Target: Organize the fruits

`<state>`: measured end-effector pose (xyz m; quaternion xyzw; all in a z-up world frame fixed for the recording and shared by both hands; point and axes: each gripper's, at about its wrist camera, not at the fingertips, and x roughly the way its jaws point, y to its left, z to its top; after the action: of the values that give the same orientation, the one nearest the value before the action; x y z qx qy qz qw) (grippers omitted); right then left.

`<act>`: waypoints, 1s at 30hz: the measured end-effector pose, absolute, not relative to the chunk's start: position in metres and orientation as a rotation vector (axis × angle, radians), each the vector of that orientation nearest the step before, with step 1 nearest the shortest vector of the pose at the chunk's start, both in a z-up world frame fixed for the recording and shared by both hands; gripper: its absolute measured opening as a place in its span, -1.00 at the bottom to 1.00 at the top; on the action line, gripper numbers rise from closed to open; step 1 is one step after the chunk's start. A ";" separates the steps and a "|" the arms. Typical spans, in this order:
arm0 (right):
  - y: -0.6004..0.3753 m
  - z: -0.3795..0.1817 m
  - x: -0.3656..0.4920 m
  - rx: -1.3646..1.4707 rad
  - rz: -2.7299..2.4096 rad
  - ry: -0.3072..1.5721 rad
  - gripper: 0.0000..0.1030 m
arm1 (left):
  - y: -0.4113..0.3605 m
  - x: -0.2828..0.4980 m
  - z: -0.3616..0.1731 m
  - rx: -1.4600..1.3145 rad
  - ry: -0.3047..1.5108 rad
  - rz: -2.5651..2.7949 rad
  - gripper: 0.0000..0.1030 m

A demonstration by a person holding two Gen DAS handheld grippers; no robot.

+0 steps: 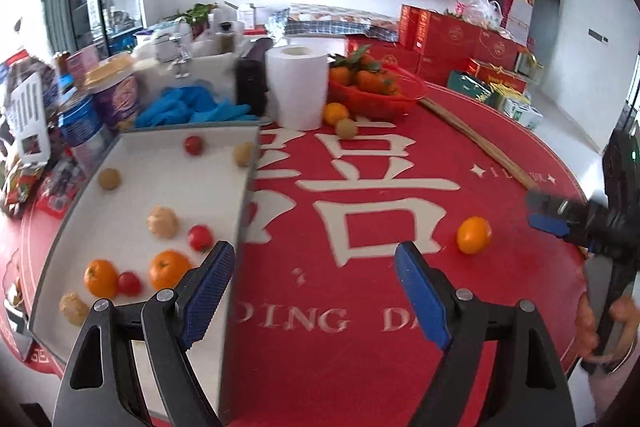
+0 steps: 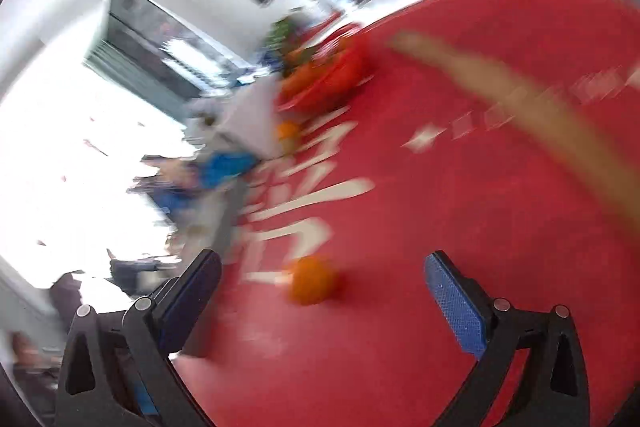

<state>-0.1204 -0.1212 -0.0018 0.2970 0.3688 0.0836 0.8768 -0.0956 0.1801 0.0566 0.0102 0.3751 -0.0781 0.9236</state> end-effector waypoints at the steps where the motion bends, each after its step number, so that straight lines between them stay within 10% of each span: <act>1: -0.118 0.000 -0.121 0.557 0.124 0.784 0.98 | 0.175 -0.090 0.061 0.020 0.774 -0.168 0.65; 22: -0.087 -0.010 -0.114 0.167 -0.104 0.878 1.00 | 0.109 0.125 0.004 -0.075 0.970 0.081 0.49; 25: -0.088 -0.010 -0.114 0.179 -0.098 0.873 1.00 | 0.105 0.128 0.004 -0.056 0.944 0.087 0.28; 27: -0.088 -0.010 -0.114 0.177 -0.098 0.873 1.00 | 0.102 0.122 0.006 -0.036 0.920 0.068 -0.42; 30: -0.087 -0.010 -0.113 0.171 -0.101 0.876 1.00 | 0.102 0.105 0.005 0.012 0.911 0.058 -0.46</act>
<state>-0.1126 -0.0866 -0.0099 0.0827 0.4234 -0.0490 0.9008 0.1048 0.1017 0.0051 0.0059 0.4398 0.0278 0.8976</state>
